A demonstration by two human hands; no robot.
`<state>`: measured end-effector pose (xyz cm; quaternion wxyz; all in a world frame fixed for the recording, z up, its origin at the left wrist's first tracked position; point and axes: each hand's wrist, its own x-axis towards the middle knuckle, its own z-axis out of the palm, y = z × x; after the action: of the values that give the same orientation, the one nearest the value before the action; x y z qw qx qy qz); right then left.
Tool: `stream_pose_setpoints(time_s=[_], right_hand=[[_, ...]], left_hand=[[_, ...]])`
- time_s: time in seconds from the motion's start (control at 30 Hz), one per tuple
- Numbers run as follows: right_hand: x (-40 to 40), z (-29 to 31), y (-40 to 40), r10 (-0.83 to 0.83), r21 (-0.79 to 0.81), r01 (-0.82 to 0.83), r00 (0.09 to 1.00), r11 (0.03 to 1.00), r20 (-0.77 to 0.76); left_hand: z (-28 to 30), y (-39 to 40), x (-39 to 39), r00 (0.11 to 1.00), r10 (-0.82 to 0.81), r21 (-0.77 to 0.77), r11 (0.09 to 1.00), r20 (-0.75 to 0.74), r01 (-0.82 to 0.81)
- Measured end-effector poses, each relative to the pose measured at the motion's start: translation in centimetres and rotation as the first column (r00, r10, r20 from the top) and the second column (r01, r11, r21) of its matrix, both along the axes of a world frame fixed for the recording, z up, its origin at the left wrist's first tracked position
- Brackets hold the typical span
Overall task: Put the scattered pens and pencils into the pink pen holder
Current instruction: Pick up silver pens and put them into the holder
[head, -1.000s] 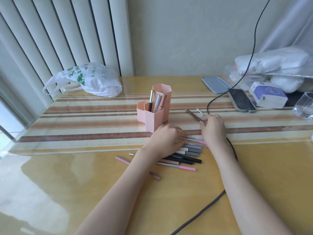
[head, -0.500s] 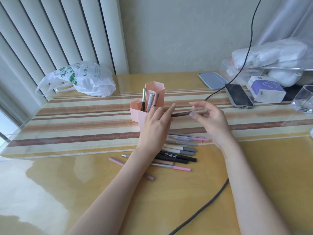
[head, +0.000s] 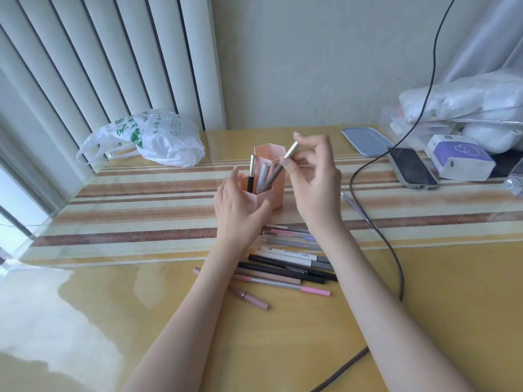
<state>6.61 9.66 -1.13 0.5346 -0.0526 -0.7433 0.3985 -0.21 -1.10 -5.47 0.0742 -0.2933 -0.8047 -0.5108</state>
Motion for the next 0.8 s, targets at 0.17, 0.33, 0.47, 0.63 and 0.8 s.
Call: stream_pose_setpoints(time_s=[0.17,0.33,0.47,0.63,0.8], right_hand=[[-0.8,-1.9,-0.6,-0.046,0.214,0.004,0.980,0.977,0.192],[0.1,-1.9,0.9,-0.077,0.151,0.052,0.983,0.987,0.169],[1.9,-3.9,5.1,-0.401,0.195,0.351,0.810,0.916,0.427],[2.4,-6.5,7.0,-0.489,0.326,0.380,0.508,0.866,0.709],[2.1,-6.3,7.4,-0.535,0.314,0.473,0.458,0.823,0.710]], left_hand=[[-0.1,0.2,-0.3,0.999,0.018,0.026,1.000,-0.047,-0.017],[0.0,0.3,-0.3,0.998,0.020,0.015,1.000,-0.067,-0.019],[-0.2,0.5,-0.3,0.996,0.036,0.033,0.999,-0.085,-0.034],[-0.1,0.7,-0.1,0.995,0.044,0.041,0.998,-0.091,-0.040],[0.0,0.6,0.0,0.992,0.052,0.024,0.998,-0.115,-0.050]])
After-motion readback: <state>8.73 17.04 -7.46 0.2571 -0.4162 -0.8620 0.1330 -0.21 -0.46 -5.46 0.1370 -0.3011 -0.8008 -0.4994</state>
